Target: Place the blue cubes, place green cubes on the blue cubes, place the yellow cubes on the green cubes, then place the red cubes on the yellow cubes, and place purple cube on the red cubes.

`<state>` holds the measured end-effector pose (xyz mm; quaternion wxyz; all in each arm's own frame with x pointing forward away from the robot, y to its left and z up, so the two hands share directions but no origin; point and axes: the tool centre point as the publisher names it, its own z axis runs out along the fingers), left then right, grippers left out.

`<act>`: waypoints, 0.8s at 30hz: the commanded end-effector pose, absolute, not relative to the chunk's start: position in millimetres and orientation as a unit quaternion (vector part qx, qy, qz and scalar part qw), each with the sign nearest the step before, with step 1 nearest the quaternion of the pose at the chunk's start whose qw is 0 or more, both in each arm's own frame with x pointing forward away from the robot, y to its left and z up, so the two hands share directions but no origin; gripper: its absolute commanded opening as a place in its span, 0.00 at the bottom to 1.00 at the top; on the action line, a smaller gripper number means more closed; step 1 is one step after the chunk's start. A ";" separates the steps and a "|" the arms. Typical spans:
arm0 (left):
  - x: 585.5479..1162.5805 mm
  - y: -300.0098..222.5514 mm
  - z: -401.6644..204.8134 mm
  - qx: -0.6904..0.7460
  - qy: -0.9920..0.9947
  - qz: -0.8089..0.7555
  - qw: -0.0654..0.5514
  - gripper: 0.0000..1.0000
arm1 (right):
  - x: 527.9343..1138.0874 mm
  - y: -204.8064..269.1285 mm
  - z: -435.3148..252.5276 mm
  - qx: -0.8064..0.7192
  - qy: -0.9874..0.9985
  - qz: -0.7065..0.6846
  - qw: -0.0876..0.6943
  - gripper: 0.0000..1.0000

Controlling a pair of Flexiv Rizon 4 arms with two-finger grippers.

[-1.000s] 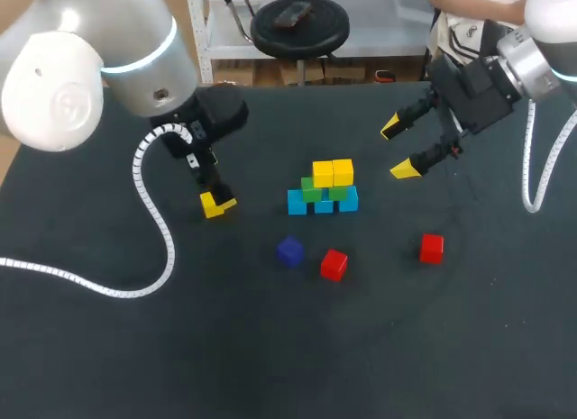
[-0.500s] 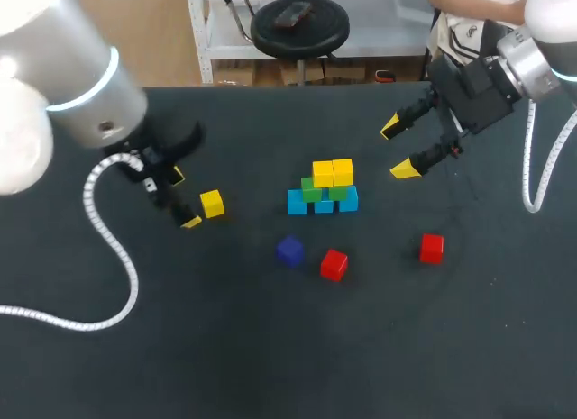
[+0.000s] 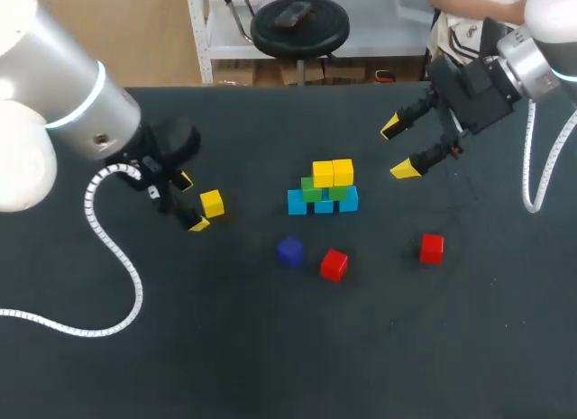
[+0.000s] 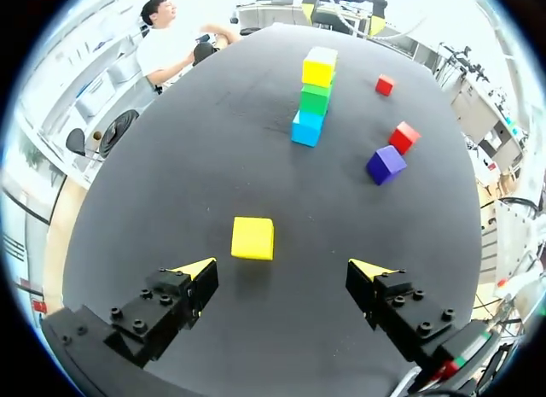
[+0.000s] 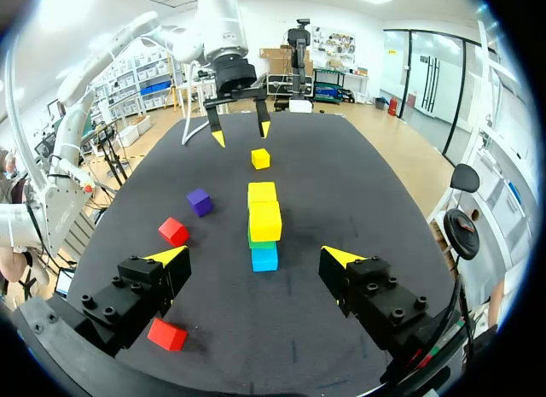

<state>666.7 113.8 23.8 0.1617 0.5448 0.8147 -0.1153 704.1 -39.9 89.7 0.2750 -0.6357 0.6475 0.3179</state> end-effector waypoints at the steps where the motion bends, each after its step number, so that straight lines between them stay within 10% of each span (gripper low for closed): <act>1: 680.0 105.1 18.7 0.549 0.816 -0.106 0.148 1.00 | 703.2 -40.2 89.9 -0.636 0.647 0.317 0.276 1.00; 24: 702.9 111.2 -1.7 0.564 0.803 -0.120 0.153 1.00 | 703.2 -40.2 89.9 -0.636 0.647 0.317 0.276 1.00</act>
